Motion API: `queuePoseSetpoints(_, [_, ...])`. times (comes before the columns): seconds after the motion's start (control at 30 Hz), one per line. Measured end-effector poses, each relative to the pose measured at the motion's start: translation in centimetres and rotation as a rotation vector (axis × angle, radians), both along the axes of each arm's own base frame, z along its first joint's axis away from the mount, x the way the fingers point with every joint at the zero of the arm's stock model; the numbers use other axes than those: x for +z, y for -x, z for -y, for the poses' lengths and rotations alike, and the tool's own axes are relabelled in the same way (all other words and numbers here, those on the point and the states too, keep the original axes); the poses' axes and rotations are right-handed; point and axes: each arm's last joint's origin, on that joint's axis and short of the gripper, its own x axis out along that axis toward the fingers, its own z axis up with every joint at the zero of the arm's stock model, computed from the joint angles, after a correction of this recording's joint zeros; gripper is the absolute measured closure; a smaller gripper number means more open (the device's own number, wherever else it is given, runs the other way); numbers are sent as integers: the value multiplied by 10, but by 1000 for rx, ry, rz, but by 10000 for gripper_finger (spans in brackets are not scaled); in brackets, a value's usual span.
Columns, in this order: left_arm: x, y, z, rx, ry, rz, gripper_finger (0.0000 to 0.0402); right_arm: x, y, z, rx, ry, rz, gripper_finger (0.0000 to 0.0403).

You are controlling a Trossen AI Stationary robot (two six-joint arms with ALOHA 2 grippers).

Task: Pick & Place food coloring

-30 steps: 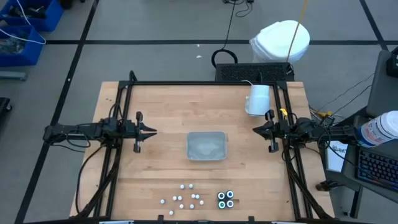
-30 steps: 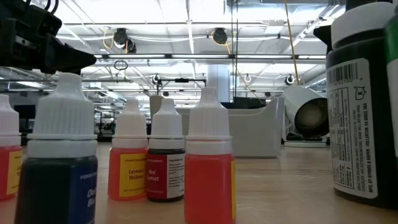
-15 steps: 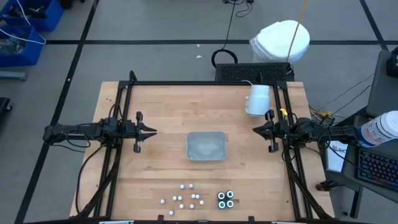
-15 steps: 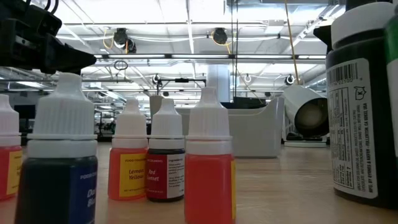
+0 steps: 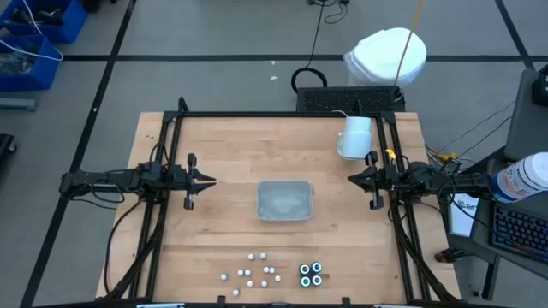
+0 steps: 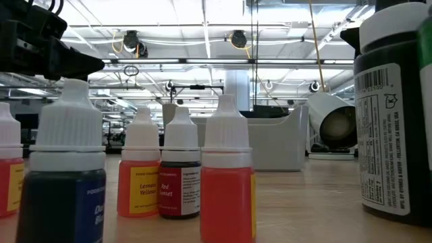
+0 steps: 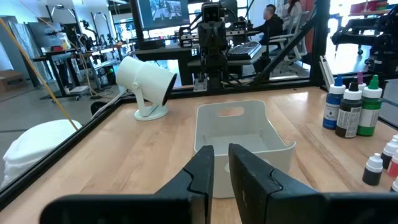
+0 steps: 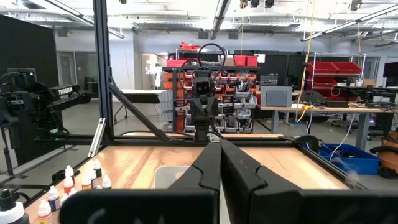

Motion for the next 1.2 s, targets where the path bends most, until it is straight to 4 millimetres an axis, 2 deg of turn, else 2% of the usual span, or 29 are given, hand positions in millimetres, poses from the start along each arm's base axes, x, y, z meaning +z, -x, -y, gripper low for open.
queuePoseSetpoints(1.2, [3,0,0,0,8,30,344,1,0,0,0,0,12,403])
